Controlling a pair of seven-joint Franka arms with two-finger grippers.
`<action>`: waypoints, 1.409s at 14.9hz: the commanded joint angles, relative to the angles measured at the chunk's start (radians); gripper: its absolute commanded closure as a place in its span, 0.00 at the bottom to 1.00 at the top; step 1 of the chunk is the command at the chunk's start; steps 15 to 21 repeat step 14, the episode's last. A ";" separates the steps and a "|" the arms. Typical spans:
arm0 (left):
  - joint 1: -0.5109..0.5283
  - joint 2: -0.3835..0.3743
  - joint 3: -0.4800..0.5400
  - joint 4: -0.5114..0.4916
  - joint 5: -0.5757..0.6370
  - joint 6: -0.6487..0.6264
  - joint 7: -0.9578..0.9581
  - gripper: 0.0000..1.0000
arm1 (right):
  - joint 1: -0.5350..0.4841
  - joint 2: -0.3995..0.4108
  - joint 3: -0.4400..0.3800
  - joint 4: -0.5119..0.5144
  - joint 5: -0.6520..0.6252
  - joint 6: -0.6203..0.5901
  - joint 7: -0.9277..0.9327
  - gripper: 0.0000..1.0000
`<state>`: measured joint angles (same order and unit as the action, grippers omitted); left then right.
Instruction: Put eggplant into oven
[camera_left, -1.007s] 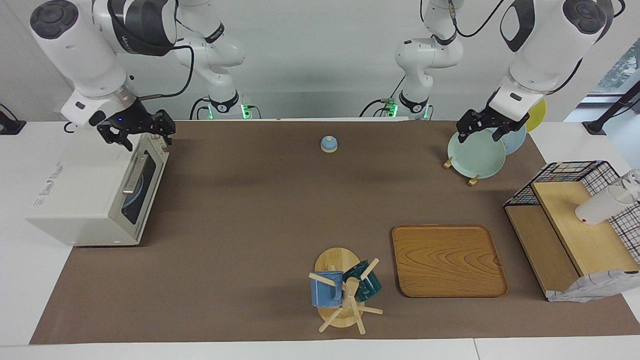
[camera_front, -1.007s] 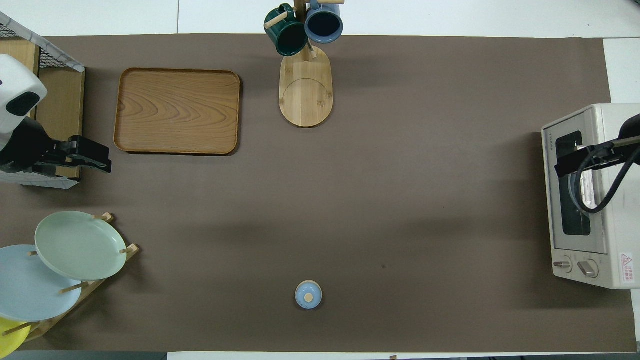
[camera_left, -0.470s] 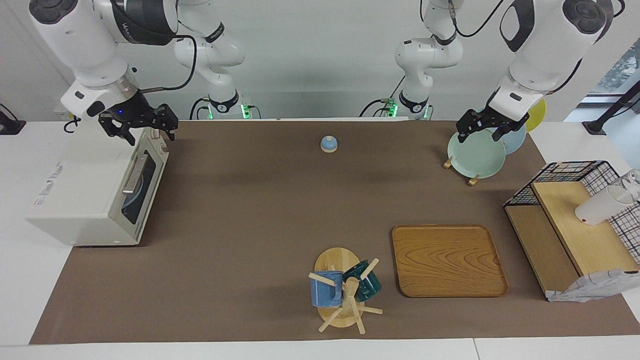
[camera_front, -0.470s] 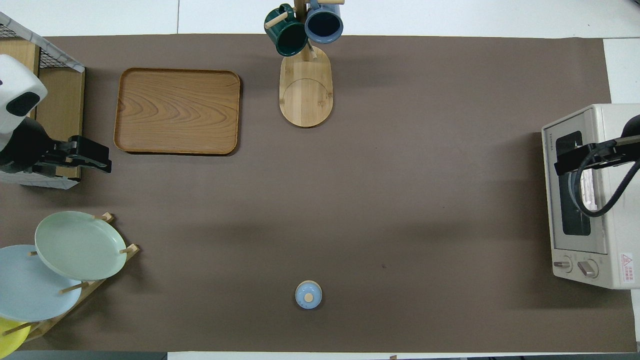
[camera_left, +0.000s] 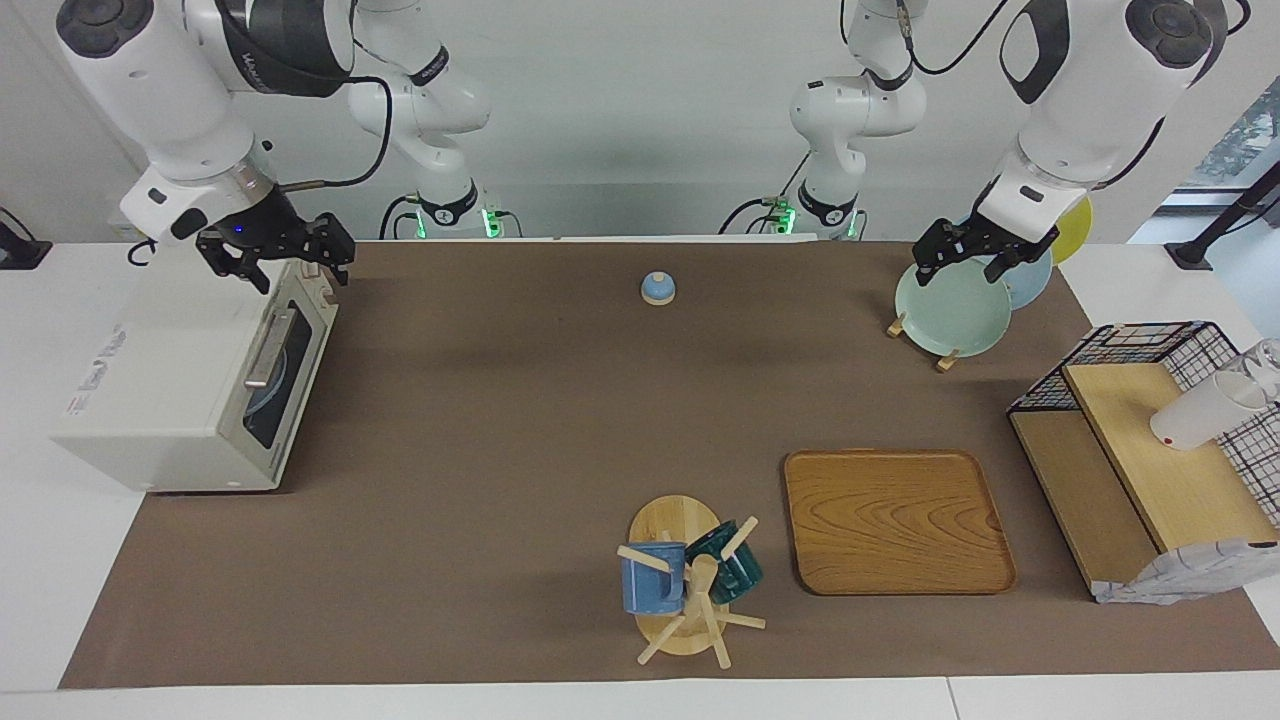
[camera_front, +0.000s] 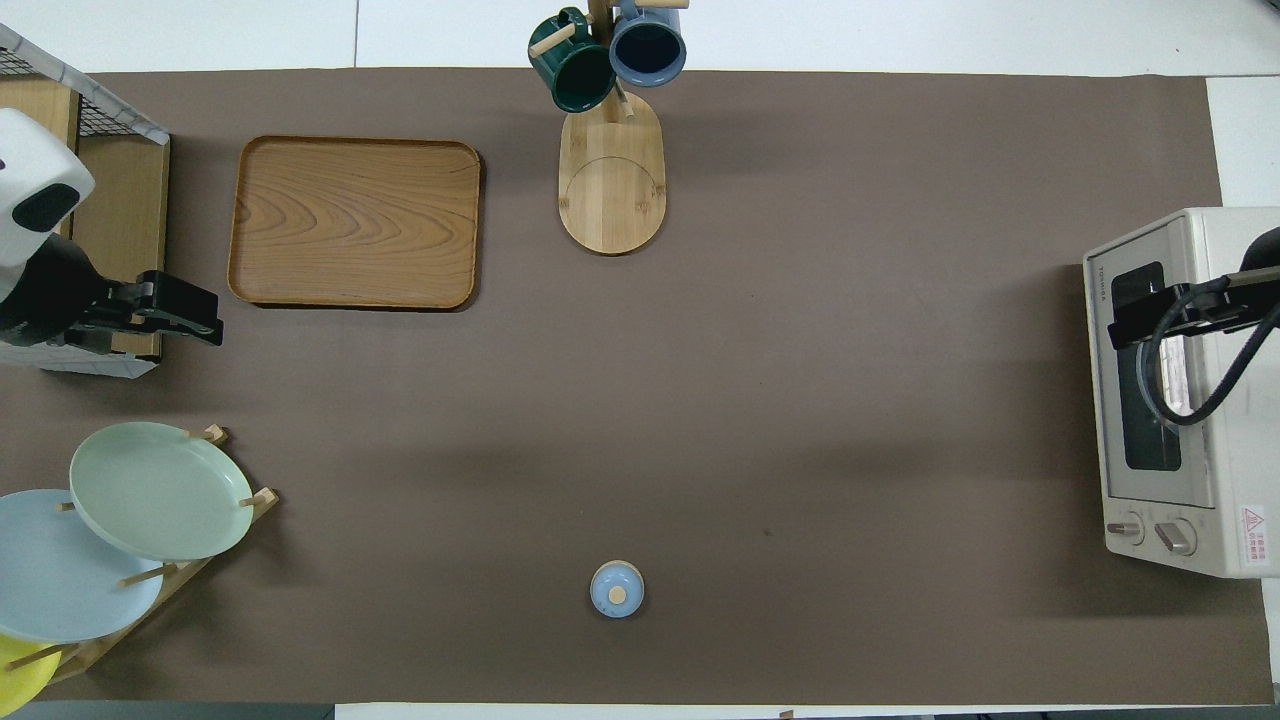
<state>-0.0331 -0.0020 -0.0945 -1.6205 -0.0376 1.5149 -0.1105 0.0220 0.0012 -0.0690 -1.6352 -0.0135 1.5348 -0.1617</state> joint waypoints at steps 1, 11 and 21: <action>0.012 -0.012 -0.005 -0.006 0.002 -0.013 0.002 0.00 | -0.004 0.003 -0.002 0.011 0.030 -0.007 0.018 0.00; 0.012 -0.012 -0.005 -0.006 0.002 -0.013 0.002 0.00 | 0.007 -0.006 0.003 0.015 0.033 -0.007 0.025 0.00; 0.012 -0.012 -0.005 -0.006 0.002 -0.015 0.002 0.00 | 0.004 -0.006 0.001 0.015 0.033 -0.007 0.024 0.00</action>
